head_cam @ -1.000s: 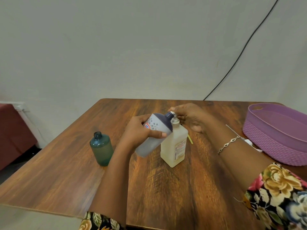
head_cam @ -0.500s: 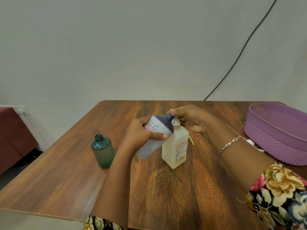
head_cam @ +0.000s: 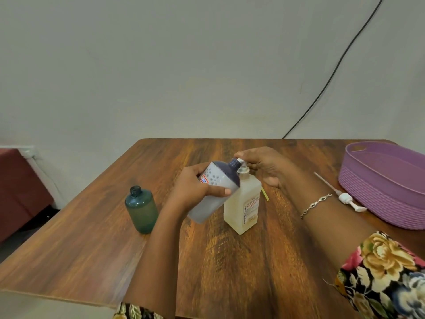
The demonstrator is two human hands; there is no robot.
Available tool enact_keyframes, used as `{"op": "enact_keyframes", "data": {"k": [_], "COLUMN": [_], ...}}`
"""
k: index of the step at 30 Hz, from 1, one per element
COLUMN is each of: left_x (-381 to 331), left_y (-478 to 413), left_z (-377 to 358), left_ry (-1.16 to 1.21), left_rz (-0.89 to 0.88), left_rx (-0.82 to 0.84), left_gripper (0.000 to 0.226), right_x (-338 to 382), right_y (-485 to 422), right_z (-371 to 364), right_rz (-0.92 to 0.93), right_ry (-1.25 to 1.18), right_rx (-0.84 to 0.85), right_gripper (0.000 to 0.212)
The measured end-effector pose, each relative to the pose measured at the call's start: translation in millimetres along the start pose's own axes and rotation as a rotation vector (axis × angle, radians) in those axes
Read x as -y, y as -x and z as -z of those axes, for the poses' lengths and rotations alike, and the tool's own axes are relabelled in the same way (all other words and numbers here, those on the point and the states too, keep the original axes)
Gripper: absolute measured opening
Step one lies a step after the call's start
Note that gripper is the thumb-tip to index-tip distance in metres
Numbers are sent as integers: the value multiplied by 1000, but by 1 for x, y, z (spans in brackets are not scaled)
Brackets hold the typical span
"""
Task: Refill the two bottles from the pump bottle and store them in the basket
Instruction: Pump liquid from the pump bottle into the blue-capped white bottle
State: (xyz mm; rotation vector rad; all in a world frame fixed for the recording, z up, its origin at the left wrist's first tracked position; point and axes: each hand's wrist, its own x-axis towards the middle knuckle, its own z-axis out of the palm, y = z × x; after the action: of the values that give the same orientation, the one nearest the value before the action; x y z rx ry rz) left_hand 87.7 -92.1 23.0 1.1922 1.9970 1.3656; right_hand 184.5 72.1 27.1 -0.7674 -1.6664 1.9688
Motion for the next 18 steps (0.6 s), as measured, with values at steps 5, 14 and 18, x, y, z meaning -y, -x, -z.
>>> {"op": "enact_keyframes", "data": {"k": [5,14,18], "left_x": [-10,-3,-9], "left_y": [-3,0,1], "left_z": [1,-2,0], "left_ry": [-15,-34,-27], "left_rz": [-35,-10,-28], "left_rx": [-21,-13,-30], "left_gripper": [37,37,36], "right_x": [9,0,5], "right_y": [-3,1,3], "right_z": [-2,-6,-5], "right_rz": [197,76,148], "right_ry": [18,27,-21], "right_rx": [23,23,19], "right_gripper": [25,14,16]}}
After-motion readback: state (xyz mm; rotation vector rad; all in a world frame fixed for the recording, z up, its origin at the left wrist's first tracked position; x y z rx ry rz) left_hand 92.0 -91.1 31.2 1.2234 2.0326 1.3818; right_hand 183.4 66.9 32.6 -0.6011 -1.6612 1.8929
